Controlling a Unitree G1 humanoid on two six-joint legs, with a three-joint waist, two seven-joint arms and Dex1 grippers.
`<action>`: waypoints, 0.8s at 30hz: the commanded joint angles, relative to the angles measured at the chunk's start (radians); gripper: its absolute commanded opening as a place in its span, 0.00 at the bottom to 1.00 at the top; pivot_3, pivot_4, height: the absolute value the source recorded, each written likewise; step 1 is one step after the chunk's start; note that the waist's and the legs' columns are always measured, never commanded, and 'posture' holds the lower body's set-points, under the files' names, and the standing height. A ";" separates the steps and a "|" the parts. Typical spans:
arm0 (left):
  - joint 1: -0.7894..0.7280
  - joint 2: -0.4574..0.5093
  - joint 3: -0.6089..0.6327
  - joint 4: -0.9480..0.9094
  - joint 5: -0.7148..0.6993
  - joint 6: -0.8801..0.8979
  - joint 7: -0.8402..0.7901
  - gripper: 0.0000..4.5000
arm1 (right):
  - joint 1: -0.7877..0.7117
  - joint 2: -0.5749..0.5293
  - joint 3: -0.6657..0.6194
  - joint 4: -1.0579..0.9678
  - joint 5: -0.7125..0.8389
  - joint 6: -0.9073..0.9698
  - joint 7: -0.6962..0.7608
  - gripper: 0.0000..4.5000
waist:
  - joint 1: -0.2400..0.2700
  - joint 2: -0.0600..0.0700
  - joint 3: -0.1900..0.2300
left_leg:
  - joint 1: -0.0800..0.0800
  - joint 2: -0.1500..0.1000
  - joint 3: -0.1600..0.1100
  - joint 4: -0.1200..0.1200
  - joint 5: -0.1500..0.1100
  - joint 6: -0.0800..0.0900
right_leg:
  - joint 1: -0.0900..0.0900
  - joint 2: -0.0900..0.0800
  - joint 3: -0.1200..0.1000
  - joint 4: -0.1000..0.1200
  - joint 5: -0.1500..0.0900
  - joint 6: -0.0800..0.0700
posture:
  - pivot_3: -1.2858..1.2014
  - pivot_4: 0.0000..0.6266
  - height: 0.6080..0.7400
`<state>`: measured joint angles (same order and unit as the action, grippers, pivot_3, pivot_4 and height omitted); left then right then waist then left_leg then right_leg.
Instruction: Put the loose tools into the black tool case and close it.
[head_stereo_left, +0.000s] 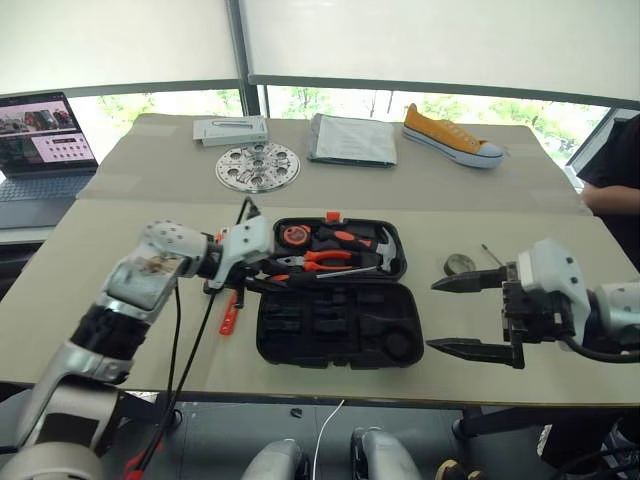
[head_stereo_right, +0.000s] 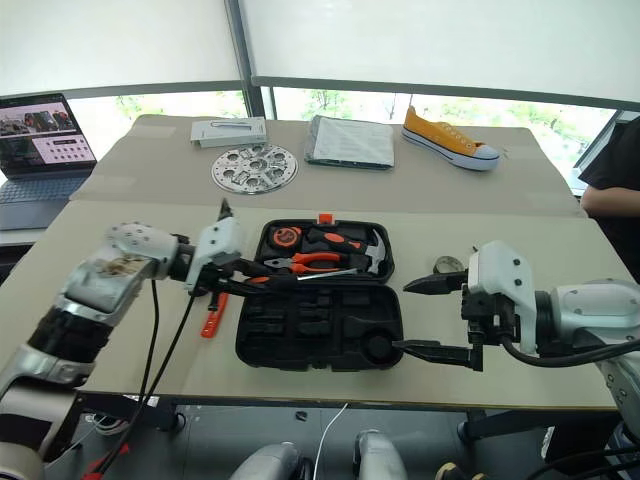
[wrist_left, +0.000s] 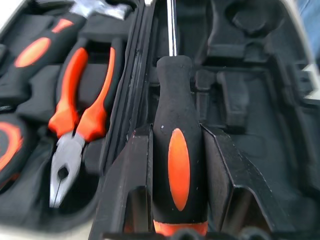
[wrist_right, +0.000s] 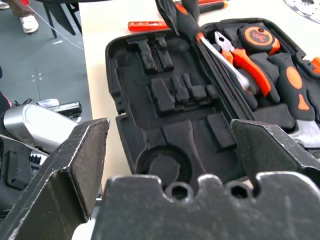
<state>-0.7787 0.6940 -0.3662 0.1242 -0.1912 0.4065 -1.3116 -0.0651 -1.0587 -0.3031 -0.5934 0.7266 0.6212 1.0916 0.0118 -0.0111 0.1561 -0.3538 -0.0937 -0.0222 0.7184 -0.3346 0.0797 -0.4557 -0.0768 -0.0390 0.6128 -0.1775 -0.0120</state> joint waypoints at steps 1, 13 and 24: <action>-0.031 -0.020 -0.046 0.037 0.074 -0.052 -0.012 0.20 | 0.015 0.009 -0.047 -0.040 -0.003 -0.016 -0.025 1.00 | 0.000 0.000 0.000 | 0.000 0.000 0.000 0.000 0.000 0.000 | 0.000 0.000 0.000 0.000 0.000 0.000 | 0.52 0.24 1.00; -0.068 -0.065 -0.050 0.119 0.134 -0.051 -0.027 0.20 | 0.045 0.032 -0.065 -0.072 0.001 -0.015 -0.073 1.00 | 0.012 0.000 0.000 | -0.001 0.000 -0.001 0.002 0.000 0.002 | 0.000 0.000 0.000 0.000 0.000 0.000 | 0.52 0.24 1.00; -0.098 -0.086 -0.030 0.105 0.141 -0.060 -0.045 0.79 | 0.046 0.039 -0.057 -0.073 -0.001 -0.020 -0.083 1.00 | 0.018 0.000 0.000 | -0.002 0.000 -0.001 0.003 0.000 0.002 | 0.000 0.000 0.000 0.000 0.000 0.000 | 0.52 0.24 1.00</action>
<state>-0.8373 0.6080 -0.4342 0.2561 -0.0417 0.3526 -1.3588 -0.0133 -1.0252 -0.3302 -0.6408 0.7206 0.6210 1.0174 0.0297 -0.0112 0.1561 -0.3554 -0.0938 -0.0228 0.7215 -0.3348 0.0818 -0.4559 -0.0769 -0.0392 0.6132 -0.1773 -0.0117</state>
